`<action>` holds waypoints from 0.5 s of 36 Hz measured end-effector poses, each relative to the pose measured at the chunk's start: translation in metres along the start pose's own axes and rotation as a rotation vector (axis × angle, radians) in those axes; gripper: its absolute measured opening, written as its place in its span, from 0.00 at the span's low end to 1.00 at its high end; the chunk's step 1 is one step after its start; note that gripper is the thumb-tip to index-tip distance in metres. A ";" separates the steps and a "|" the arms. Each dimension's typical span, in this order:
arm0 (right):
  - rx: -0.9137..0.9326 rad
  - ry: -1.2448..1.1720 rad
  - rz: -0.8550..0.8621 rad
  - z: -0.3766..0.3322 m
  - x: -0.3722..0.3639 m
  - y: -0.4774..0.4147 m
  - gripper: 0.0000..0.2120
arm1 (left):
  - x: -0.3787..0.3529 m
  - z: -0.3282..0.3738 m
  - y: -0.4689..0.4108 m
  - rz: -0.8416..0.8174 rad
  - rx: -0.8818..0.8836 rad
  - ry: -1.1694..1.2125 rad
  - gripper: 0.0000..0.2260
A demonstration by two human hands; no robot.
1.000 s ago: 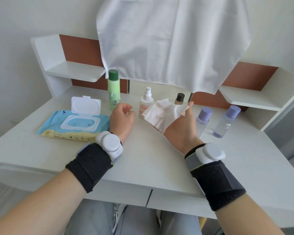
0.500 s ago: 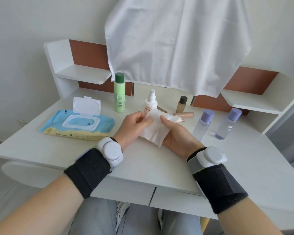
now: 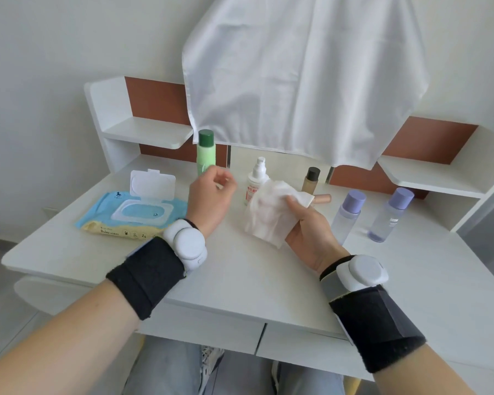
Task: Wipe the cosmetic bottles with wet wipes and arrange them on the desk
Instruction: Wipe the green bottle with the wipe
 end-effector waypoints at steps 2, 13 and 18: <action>-0.008 0.008 -0.021 0.000 -0.002 0.001 0.15 | 0.011 0.003 -0.015 0.075 -0.039 -0.039 0.04; -0.046 -0.023 -0.005 0.002 -0.006 0.003 0.15 | 0.022 -0.011 -0.060 0.228 0.015 -0.245 0.20; -0.052 0.000 -0.008 0.003 -0.006 0.003 0.15 | 0.021 -0.010 -0.074 0.154 0.032 -0.287 0.20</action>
Point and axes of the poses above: each hand's wrist, its own y-axis away from the middle knuckle, its own x-axis out of the back of the hand, z = x × y, the point moved 5 cm from there along -y, towards the middle knuckle, and after that the axes turned 12 degrees about -x, right-handed, at the moved point
